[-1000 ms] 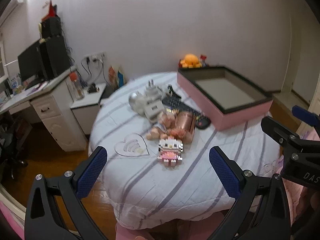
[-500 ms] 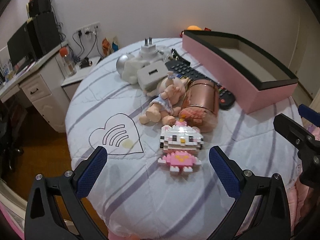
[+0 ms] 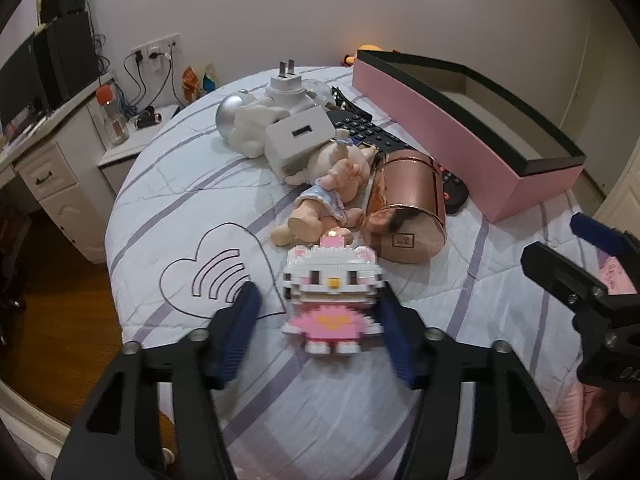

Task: Organize rigid objects
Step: 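Grasp the block cat figure with the left tool while the right tool approaches the rose-gold canister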

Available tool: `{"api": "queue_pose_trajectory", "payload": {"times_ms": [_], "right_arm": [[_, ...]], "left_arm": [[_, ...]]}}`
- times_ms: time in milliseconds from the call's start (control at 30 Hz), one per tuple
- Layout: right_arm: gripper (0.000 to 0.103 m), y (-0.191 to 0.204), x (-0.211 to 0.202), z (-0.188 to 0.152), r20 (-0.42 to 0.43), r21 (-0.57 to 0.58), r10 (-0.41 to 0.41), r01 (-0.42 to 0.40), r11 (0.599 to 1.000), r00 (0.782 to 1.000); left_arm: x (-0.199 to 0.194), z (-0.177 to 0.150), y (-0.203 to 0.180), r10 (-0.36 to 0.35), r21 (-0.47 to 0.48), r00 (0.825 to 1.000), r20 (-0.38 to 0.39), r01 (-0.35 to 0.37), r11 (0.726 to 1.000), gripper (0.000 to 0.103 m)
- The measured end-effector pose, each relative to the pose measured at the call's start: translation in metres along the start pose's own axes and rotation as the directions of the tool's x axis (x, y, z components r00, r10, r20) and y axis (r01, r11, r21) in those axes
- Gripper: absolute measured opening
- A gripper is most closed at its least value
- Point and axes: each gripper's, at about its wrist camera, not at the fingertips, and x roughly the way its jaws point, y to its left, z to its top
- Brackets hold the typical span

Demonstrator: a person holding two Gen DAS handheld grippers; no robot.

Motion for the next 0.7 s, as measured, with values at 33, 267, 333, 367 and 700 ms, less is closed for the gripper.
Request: {"api": "queue_pose_trajectory", "payload": {"times_ms": [33,267,333,367,700], "right_arm": [[0.103,0.002,0.000,0.000,-0.001,-0.003,0.004,-0.004,1.000,1.000],[0.103,0.017,0.003,0.000,-0.007,-0.024,0.030,-0.030,0.999,1.000],[0.103,0.021,0.005,0.000,-0.009,-0.028,0.036,-0.036,0.999,0.999],[0.103,0.024,0.005,0.000,-0.013,-0.030,0.040,-0.040,0.999,0.999],[0.103,0.041,0.015,0.004,-0.027,-0.023,0.075,-0.075,0.997,0.997]], "left_arm": [[-0.001,-0.001,0.002,-0.010,0.001,1.000,0.001,0.010,1.000,0.052],[-0.010,-0.004,0.012,-0.038,-0.010,0.999,0.007,0.038,0.999,0.048],[-0.011,-0.005,0.015,-0.059,-0.016,0.998,0.010,0.059,0.998,0.048],[-0.012,-0.005,0.017,-0.065,-0.018,0.998,0.009,0.065,0.998,0.048],[-0.011,-0.011,0.032,-0.071,-0.018,0.997,0.010,0.071,0.997,0.049]]}}
